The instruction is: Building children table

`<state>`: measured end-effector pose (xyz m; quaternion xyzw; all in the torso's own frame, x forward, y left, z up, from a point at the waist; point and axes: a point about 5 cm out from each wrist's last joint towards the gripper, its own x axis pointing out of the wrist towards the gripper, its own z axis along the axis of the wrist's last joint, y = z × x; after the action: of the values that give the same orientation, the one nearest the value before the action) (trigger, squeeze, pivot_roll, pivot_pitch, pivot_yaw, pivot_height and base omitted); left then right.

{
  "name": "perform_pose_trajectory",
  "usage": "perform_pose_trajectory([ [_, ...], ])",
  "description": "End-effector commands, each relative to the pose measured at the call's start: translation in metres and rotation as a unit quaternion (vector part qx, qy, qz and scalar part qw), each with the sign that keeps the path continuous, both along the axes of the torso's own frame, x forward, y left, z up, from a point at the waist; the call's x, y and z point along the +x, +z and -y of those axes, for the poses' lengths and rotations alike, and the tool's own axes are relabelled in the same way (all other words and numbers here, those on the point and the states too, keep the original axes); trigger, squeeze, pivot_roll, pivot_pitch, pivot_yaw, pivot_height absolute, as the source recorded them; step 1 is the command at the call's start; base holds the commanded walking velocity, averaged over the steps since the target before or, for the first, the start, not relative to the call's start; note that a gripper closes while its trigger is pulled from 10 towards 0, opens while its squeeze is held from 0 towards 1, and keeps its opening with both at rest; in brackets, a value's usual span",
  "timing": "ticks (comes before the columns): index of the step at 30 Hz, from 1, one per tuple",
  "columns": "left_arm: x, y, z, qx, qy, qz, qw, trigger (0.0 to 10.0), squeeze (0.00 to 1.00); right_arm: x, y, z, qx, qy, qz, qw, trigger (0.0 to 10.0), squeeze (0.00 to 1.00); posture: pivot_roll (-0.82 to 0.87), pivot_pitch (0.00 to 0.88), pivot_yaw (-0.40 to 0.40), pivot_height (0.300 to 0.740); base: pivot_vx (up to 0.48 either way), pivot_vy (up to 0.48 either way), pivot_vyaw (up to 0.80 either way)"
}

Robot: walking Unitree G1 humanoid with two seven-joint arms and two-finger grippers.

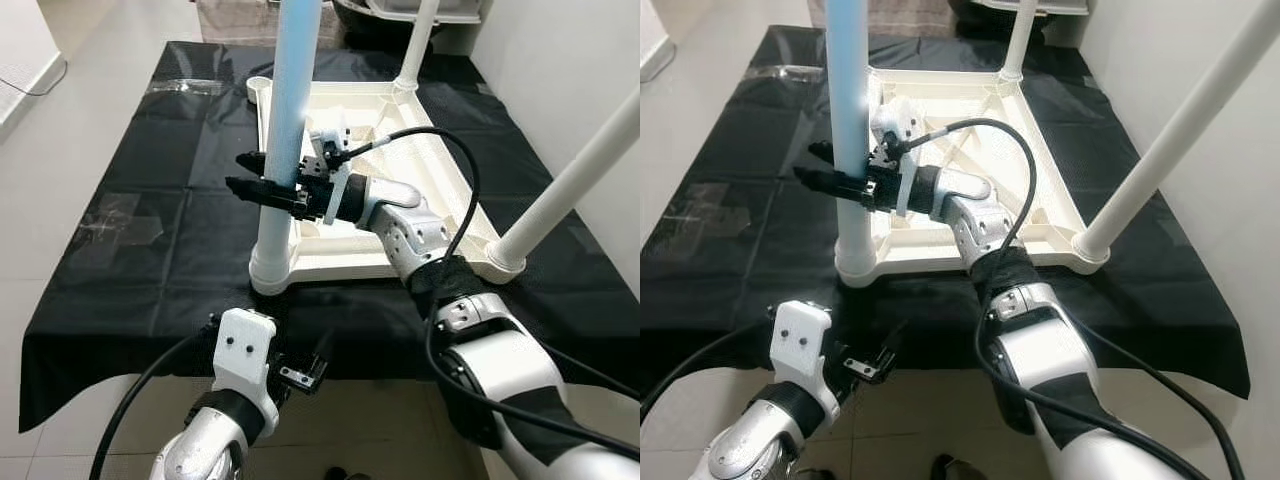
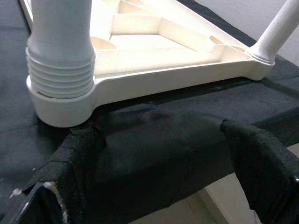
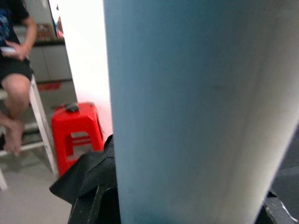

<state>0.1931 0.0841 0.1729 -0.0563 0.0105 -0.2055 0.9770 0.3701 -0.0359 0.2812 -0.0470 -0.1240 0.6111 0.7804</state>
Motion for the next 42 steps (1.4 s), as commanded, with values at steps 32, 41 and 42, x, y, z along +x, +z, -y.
perform_pose_trajectory([
  [32, 0.005, -0.005, -0.007, 0.013, 0.014, -0.003, 1.0, 10.0, 0.0, 0.009, -0.065, 0.037, -0.027, -0.331, -0.116, 0.936, 10.0, 0.0, 0.09, 0.227, -0.111, 0.74, 0.0, 0.0, 0.0],
  [41, 0.008, -0.004, -0.011, 0.017, 0.02, 0.002, 1.0, 10.0, 0.0, 0.014, -0.073, 0.054, 0.019, -0.516, -0.157, 0.842, 10.0, 0.0, 0.09, 0.226, -0.11, 0.74, 0.0, 0.0, 0.0],
  [42, 0.008, -0.004, -0.011, 0.017, 0.02, 0.002, 1.0, 10.0, 0.0, 0.014, -0.073, 0.054, 0.019, -0.516, -0.157, 0.842, 10.0, 0.0, 0.09, 0.226, -0.11, 0.74, 0.0, 0.0, 0.0],
])
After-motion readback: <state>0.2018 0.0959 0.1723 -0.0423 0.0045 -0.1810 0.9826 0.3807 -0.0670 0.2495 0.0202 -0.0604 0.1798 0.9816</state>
